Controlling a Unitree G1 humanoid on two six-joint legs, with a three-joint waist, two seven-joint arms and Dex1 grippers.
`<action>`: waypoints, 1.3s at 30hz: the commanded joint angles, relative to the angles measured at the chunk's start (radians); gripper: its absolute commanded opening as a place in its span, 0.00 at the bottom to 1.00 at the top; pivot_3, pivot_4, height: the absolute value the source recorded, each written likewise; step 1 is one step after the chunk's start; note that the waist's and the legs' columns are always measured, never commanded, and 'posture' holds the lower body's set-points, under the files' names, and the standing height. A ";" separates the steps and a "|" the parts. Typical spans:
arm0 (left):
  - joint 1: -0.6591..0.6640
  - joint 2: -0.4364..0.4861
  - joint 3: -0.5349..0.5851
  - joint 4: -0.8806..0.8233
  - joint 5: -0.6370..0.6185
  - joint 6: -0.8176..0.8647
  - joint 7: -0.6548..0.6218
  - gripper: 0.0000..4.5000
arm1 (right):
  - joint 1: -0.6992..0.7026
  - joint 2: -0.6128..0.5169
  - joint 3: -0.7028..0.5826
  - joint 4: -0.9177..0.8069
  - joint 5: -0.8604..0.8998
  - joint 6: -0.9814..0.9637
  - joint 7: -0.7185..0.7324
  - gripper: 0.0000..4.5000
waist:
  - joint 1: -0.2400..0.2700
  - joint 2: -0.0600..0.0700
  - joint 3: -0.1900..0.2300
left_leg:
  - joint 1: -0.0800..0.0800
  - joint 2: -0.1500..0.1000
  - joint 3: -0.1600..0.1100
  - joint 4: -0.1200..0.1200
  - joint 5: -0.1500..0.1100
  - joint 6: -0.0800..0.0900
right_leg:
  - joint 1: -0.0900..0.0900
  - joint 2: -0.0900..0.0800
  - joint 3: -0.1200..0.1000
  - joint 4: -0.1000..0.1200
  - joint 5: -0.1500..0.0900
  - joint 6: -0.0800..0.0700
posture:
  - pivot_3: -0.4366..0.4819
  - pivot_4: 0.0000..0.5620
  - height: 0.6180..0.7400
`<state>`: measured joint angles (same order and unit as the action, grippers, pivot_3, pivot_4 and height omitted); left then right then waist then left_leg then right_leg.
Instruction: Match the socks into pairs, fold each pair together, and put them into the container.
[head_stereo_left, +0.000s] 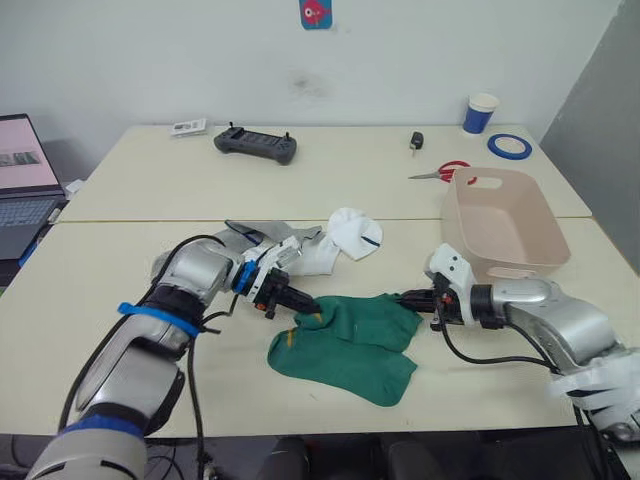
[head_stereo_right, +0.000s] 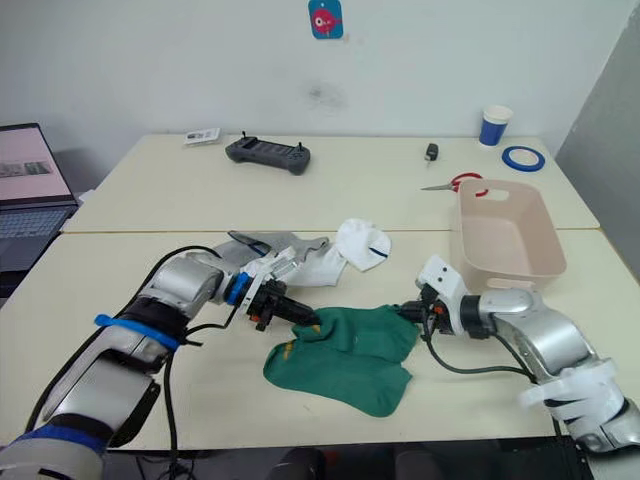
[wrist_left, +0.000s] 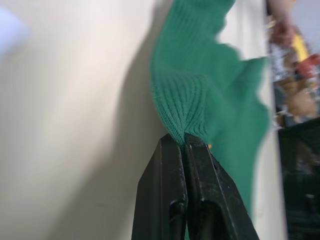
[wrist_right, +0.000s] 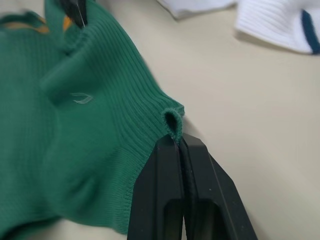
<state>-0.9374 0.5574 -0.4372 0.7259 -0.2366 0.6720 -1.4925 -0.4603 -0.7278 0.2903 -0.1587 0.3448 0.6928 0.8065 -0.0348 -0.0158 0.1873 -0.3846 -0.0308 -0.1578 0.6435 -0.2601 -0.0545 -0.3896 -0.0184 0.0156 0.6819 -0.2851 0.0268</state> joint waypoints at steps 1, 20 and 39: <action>-0.054 -0.027 0.020 0.120 0.063 -0.081 0.017 0.00 | -0.031 0.020 0.001 0.037 -0.077 -0.057 -0.021 0.00 | 0.000 0.000 0.000 | 0.000 0.000 0.000 0.000 0.001 -0.001 | 0.000 0.000 0.000 0.000 0.000 -0.001 | 0.48 0.27 1.00; -0.084 -0.115 0.114 0.287 0.193 -0.206 0.138 0.00 | 0.007 0.090 -0.030 0.056 -0.189 -0.108 -0.035 0.00 | 0.001 0.000 0.000 | 0.001 -0.006 -0.001 0.001 0.004 0.004 | 0.003 -0.001 0.001 0.000 0.006 0.004 | 0.48 0.27 1.00; 0.072 0.078 0.377 -0.134 0.011 0.129 0.147 0.91 | 0.091 0.100 -0.253 -0.160 -0.070 0.032 -0.076 0.91 | -0.016 0.001 0.000 | 0.000 -0.006 -0.002 -0.003 0.006 0.002 | 0.000 -0.003 0.001 0.000 0.006 0.005 | 0.48 0.27 1.00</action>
<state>-0.8939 0.6145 -0.1097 0.6881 -0.1728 0.7259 -1.3642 -0.3764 -0.6245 0.0799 -0.2521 0.2474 0.7263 0.7359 -0.0506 -0.0152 0.1869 -0.3849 -0.0360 -0.1603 0.6404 -0.2540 -0.0524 -0.3893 -0.0228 0.0171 0.6816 -0.2798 0.0320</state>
